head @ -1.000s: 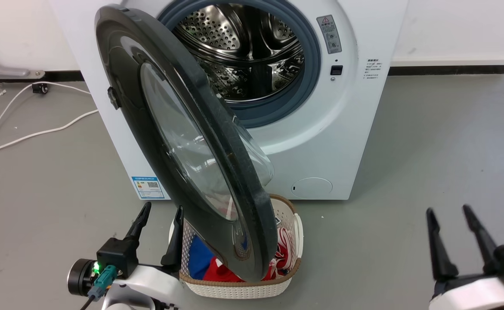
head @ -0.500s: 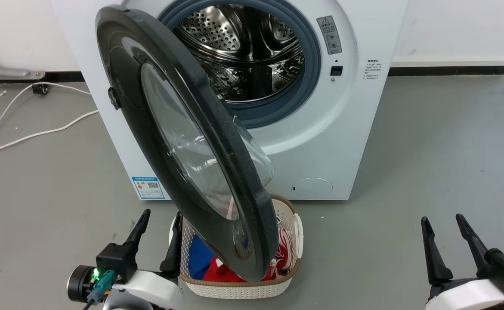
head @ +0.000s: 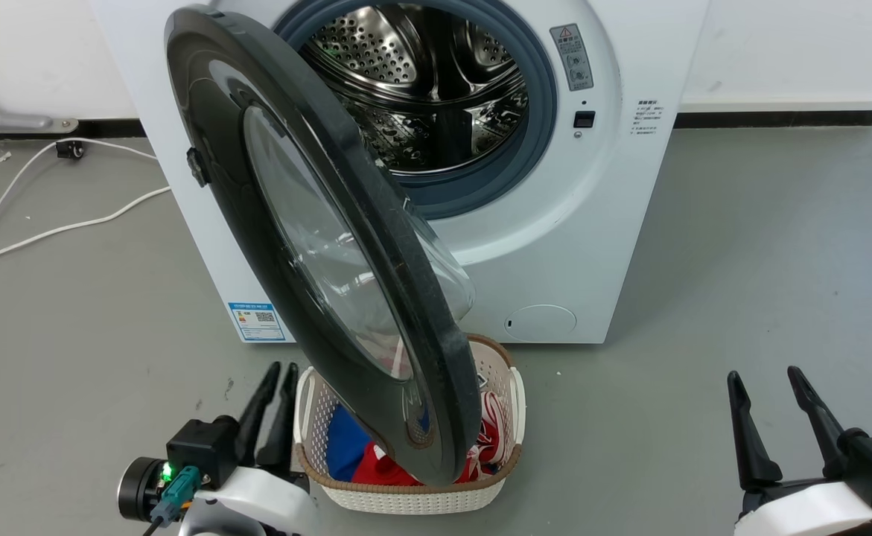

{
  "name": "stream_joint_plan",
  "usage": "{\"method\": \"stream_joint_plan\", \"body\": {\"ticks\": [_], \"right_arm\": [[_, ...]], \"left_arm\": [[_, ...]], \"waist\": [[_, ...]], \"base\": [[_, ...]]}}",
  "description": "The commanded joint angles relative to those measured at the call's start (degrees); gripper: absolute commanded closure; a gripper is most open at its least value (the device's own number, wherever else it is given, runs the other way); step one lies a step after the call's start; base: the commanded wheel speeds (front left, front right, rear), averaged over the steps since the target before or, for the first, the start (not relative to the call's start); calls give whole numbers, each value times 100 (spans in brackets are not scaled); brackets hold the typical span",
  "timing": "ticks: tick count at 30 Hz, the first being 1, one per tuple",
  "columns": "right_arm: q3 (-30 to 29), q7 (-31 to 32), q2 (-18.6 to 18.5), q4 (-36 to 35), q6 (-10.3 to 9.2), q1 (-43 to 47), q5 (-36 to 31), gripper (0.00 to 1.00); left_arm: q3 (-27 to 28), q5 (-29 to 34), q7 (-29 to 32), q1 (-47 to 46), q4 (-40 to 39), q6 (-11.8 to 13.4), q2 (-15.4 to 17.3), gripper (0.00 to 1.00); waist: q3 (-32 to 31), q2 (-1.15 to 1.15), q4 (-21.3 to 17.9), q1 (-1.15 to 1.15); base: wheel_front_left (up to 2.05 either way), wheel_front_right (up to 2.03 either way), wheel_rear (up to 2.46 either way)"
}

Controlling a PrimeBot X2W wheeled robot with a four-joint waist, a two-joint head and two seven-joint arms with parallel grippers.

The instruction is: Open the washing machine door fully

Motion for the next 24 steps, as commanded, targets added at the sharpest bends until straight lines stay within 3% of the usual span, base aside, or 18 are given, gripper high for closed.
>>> {"method": "stream_joint_plan", "body": {"ticks": [1, 4, 16, 24], "right_arm": [[7, -16, 32, -15, -1, -81, -27, 0], [5, -21, 52, -3, -1, -87, -26, 0], [-78, -43, 95, 70, -1, -134, -55, 0], [-100, -64, 114, 80, -1, -142, -84, 0]], "left_arm": [[7, -32, -14, -51, -13, -8, 20, 100], [37, -27, -14, -107, -99, -14, 31, 100], [259, 69, -14, -680, -1753, 12, -88, 100], [-119, 169, -14, -1452, -2966, -4, -139, 100]], "waist": [[3, 0, 0, 0], [12, 0, 9, 0], [10, 0, 76, 0], [-3, 0, 74, 0]], "base": [[0, 0, 0], [0, 0, 0], [0, 0, 0], [0, 0, 0]]}}
